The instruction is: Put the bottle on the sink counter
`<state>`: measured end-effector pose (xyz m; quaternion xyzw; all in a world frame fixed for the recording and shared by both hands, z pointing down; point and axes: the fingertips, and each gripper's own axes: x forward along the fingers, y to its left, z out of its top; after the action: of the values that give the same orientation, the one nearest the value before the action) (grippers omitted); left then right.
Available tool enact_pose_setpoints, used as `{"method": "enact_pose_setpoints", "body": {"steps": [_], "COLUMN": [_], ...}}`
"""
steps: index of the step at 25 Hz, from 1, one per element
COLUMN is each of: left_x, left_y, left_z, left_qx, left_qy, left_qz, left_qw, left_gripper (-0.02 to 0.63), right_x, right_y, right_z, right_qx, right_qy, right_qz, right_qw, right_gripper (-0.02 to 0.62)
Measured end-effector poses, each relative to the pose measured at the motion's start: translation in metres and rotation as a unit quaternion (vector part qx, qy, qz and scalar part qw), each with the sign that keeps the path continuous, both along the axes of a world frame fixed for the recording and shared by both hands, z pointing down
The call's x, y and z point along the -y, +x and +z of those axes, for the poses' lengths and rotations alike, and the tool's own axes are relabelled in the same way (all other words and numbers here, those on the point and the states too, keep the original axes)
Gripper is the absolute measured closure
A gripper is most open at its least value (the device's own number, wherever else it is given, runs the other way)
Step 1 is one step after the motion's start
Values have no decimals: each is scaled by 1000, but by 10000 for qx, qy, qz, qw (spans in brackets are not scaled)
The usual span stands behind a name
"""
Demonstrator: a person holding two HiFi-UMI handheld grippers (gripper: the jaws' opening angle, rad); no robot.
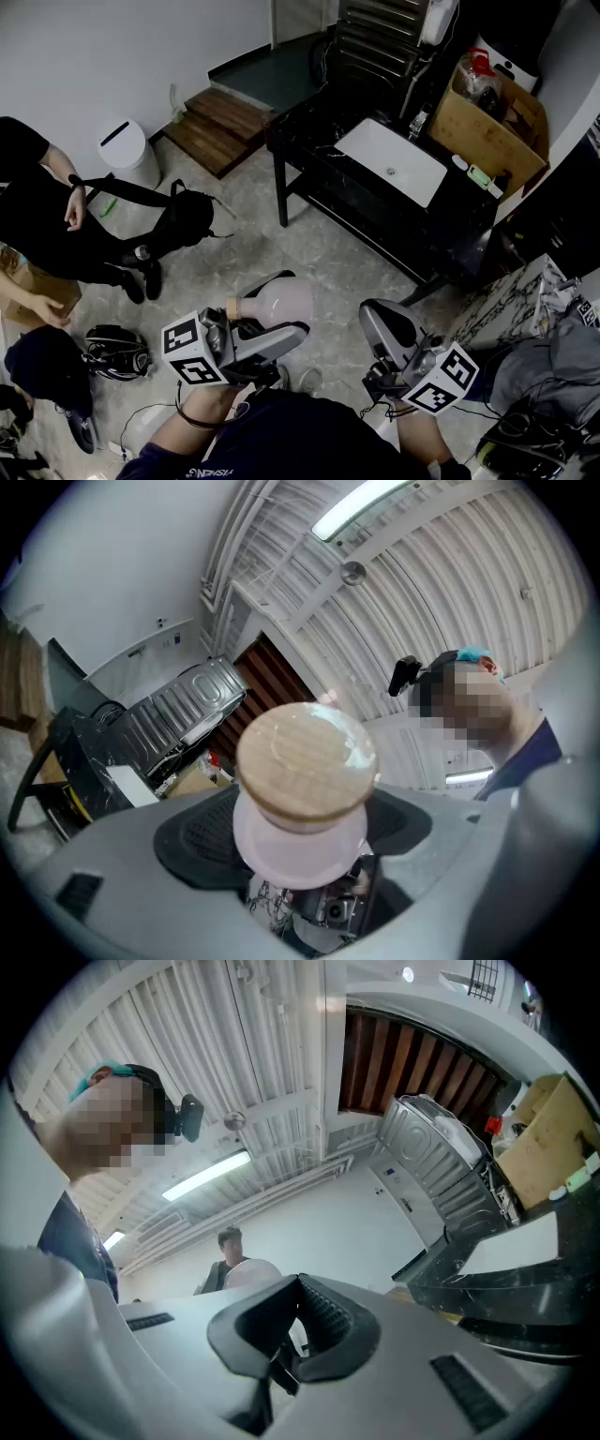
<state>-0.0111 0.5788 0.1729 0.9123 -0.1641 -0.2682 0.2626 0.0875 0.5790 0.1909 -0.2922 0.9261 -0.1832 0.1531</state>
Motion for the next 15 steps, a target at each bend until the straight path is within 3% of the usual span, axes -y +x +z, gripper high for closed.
{"method": "enact_pose_setpoints", "body": {"steps": [15], "left_x": [4], "left_y": [21], "left_z": [17], "left_qx": [92], "left_qy": [-119], "left_qz": [-95], "left_qw": [9998], "left_gripper": [216], "right_x": [5], "right_y": [23], "right_z": [19], "right_qx": [132], "right_qy": [-268], "right_qz": [-61], "right_qw": [9995], "right_gripper": [568]}}
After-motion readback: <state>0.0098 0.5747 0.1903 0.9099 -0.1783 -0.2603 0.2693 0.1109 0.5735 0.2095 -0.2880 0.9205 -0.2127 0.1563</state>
